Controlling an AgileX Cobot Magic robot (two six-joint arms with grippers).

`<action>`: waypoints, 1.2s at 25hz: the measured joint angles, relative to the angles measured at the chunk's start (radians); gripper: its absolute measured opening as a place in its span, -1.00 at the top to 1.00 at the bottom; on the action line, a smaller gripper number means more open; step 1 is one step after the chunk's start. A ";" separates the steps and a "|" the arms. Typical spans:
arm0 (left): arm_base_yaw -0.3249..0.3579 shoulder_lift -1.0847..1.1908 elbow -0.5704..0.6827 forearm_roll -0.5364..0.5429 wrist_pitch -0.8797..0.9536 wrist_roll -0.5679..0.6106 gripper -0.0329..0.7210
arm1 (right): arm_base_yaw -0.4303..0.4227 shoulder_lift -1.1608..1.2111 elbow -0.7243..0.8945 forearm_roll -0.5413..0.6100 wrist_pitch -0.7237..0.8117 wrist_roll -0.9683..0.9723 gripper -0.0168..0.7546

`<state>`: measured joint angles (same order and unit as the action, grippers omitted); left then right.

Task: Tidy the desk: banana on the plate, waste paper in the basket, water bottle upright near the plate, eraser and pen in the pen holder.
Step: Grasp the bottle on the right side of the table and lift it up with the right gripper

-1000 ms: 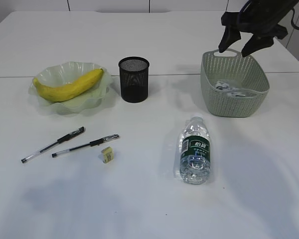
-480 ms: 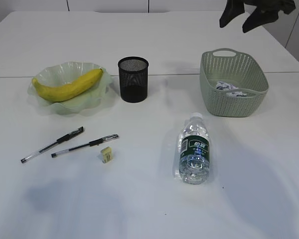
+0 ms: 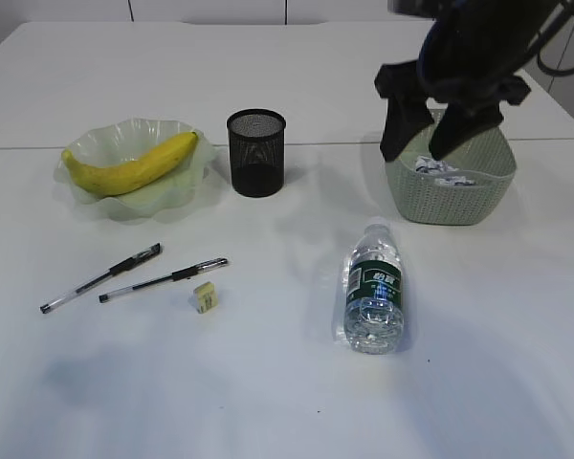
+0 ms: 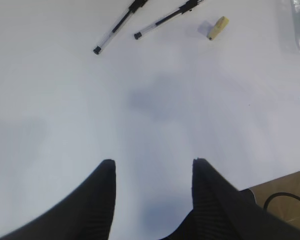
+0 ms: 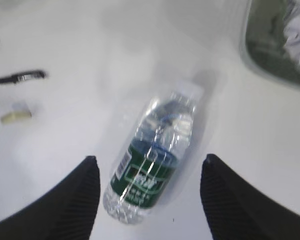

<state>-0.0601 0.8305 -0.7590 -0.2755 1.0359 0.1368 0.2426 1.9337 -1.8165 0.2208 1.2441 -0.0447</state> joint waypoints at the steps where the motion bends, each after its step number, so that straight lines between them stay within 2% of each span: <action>1: 0.000 0.000 0.000 0.000 0.000 0.000 -0.03 | 0.009 -0.019 0.045 0.000 0.000 -0.008 -0.26; 7: 0.000 0.000 0.000 0.000 0.000 0.000 -0.03 | 0.036 -0.104 0.270 0.006 -0.002 -0.019 -0.26; 11: 0.000 0.000 0.000 0.000 0.000 0.000 -0.03 | 0.036 -0.106 0.282 0.019 -0.015 0.017 -0.25; 20: 0.000 0.000 0.000 0.000 -0.010 0.000 -0.02 | 0.036 -0.106 0.282 0.043 -0.226 0.148 -0.25; 30: 0.000 0.000 0.000 0.000 -0.010 0.000 -0.02 | 0.036 -0.072 0.289 0.049 -0.270 0.161 -0.25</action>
<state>-0.0601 0.8305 -0.7590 -0.2755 1.0258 0.1368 0.2783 1.8613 -1.5278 0.2700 0.9740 0.1161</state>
